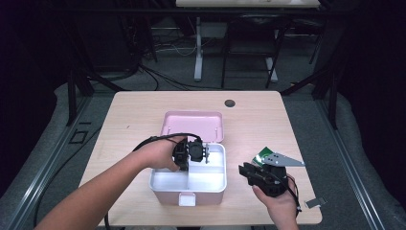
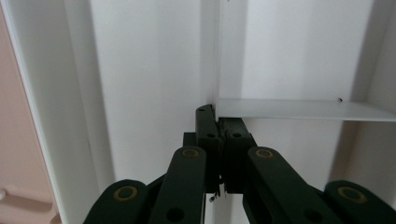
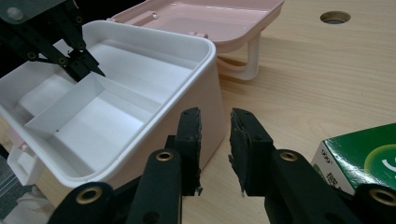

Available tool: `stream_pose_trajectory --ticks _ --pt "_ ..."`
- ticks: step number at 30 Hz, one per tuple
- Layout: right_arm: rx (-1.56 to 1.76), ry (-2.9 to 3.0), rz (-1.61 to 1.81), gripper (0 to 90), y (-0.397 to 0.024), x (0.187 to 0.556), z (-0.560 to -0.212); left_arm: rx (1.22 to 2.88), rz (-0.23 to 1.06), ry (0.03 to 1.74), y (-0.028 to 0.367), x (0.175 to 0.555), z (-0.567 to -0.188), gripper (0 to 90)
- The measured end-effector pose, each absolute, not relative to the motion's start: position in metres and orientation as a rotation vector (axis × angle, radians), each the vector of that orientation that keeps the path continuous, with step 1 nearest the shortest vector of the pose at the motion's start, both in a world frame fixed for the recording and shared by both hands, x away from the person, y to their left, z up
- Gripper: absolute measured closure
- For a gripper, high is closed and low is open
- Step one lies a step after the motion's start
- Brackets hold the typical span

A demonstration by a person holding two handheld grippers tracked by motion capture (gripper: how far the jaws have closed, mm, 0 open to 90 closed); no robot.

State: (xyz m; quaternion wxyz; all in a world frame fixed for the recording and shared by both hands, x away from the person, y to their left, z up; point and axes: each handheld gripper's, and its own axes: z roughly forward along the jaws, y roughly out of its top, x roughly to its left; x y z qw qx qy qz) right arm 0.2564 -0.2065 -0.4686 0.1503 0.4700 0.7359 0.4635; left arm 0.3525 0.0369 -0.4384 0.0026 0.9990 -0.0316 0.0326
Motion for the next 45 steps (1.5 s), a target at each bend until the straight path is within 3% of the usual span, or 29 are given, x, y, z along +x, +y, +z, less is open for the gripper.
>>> stream_pose_trajectory --ticks 13,25,29,36,45 --pt "1.366 2.11 1.322 73.6 -0.208 0.258 -0.471 3.138 0.127 -0.075 0.039 0.346 -0.43 89.2" --pt "1.372 2.109 1.325 73.5 -0.209 0.259 -0.472 3.087 0.181 0.008 0.052 0.344 -0.394 89.2" --pt "1.375 2.108 1.326 73.4 -0.209 0.259 -0.472 3.074 0.16 0.123 0.062 0.345 -0.386 89.2" --pt "1.372 2.116 1.322 72.6 -0.207 0.26 -0.473 2.994 0.051 0.527 0.083 0.357 -0.379 89.2" --pt "1.374 2.115 1.319 72.6 -0.207 0.26 -0.473 2.929 0.004 0.806 0.115 0.366 -0.381 89.1"
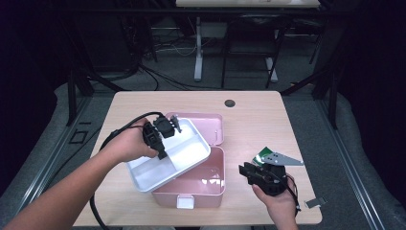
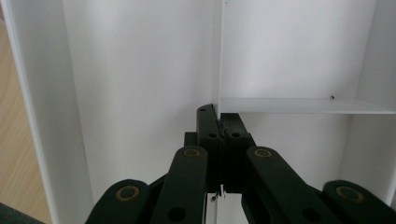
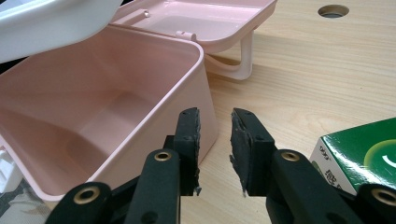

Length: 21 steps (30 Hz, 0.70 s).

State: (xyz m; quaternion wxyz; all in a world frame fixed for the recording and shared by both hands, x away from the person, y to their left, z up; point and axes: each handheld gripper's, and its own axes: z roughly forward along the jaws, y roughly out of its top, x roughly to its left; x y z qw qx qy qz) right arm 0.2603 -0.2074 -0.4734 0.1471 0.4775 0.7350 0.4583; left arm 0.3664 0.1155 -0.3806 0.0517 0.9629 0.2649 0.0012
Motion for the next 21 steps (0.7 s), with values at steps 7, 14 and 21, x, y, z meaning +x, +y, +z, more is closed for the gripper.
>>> stream_pose_trajectory --ticks 7,14,21 --pt "1.366 2.134 1.306 70.7 -0.206 0.261 -0.474 2.904 -0.002 0.911 0.149 0.367 -0.387 89.2" --pt "1.35 2.131 1.295 66.4 -0.207 0.261 -0.47 2.874 0.016 1.031 0.19 0.369 -0.392 89.2" --pt "1.349 2.168 1.278 60.9 -0.205 0.263 -0.469 2.833 0.037 1.134 0.227 0.369 -0.398 89.2"
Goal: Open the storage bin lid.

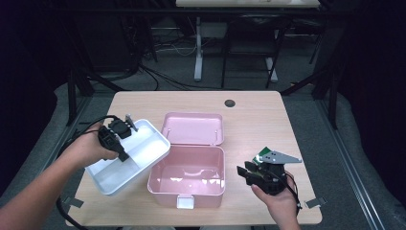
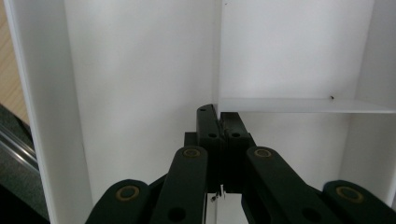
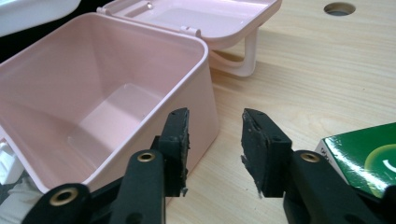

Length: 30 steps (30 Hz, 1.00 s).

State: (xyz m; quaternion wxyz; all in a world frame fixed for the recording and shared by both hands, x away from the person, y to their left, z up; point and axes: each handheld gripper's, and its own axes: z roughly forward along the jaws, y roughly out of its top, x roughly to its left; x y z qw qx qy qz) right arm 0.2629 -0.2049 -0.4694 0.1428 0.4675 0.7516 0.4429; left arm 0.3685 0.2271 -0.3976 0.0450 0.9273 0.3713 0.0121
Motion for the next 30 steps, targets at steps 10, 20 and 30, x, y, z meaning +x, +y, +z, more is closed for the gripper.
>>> stream_pose_trajectory --ticks 10,20,30 --pt "1.335 2.172 1.28 57.2 -0.203 0.264 -0.472 2.789 0.023 1.245 0.263 0.37 -0.42 89.2" --pt "1.337 2.162 1.268 52.9 -0.203 0.264 -0.472 2.782 0.016 1.298 0.273 0.373 -0.448 89.2" --pt "1.328 2.173 1.255 50.4 -0.203 0.266 -0.469 2.792 -0.001 1.333 0.27 0.378 -0.489 89.2"
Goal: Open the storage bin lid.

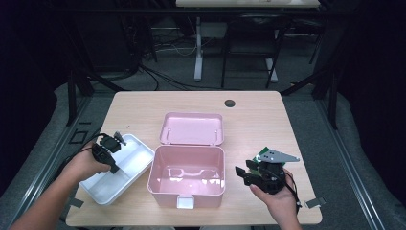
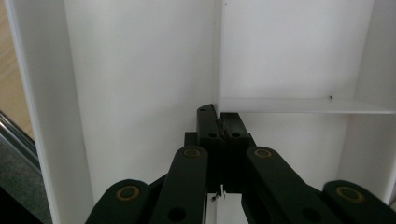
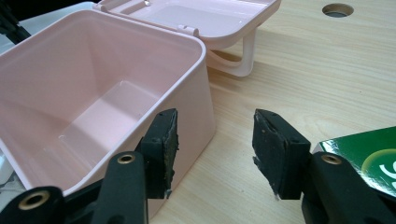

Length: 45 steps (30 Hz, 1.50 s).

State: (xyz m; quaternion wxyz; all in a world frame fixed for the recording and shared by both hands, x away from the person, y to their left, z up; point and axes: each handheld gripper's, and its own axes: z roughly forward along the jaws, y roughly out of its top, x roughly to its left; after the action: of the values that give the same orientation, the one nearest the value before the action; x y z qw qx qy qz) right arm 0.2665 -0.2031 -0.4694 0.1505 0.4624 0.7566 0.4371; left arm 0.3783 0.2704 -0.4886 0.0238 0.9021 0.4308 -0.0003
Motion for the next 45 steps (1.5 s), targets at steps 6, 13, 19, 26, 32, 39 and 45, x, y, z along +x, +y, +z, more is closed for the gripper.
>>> stream_pose_trajectory --ticks 6,13,19,26,32,39,45 --pt "1.309 2.175 1.235 48.6 -0.204 0.268 -0.469 2.793 -0.039 1.354 0.267 0.382 -0.517 89.2" --pt "1.293 2.183 1.195 45.2 -0.203 0.269 -0.47 2.78 -0.05 1.373 0.269 0.384 -0.534 89.1" --pt "1.299 2.195 1.134 42.3 -0.205 0.272 -0.468 2.756 -0.016 1.346 0.274 0.384 -0.532 83.3" --pt "1.296 2.228 1.036 39.3 -0.208 0.28 -0.463 2.724 0.039 1.317 0.277 0.375 -0.521 58.0" --pt "1.282 2.279 0.971 38.7 -0.209 0.287 -0.458 2.728 0.095 1.311 0.278 0.363 -0.517 51.5" --pt "1.26 2.31 0.888 35.6 -0.208 0.293 -0.453 2.689 0.1 1.332 0.28 0.354 -0.511 52.3" --pt "1.24 2.406 0.828 30.2 -0.208 0.301 -0.452 2.695 0.061 1.288 0.281 0.346 -0.509 48.5"
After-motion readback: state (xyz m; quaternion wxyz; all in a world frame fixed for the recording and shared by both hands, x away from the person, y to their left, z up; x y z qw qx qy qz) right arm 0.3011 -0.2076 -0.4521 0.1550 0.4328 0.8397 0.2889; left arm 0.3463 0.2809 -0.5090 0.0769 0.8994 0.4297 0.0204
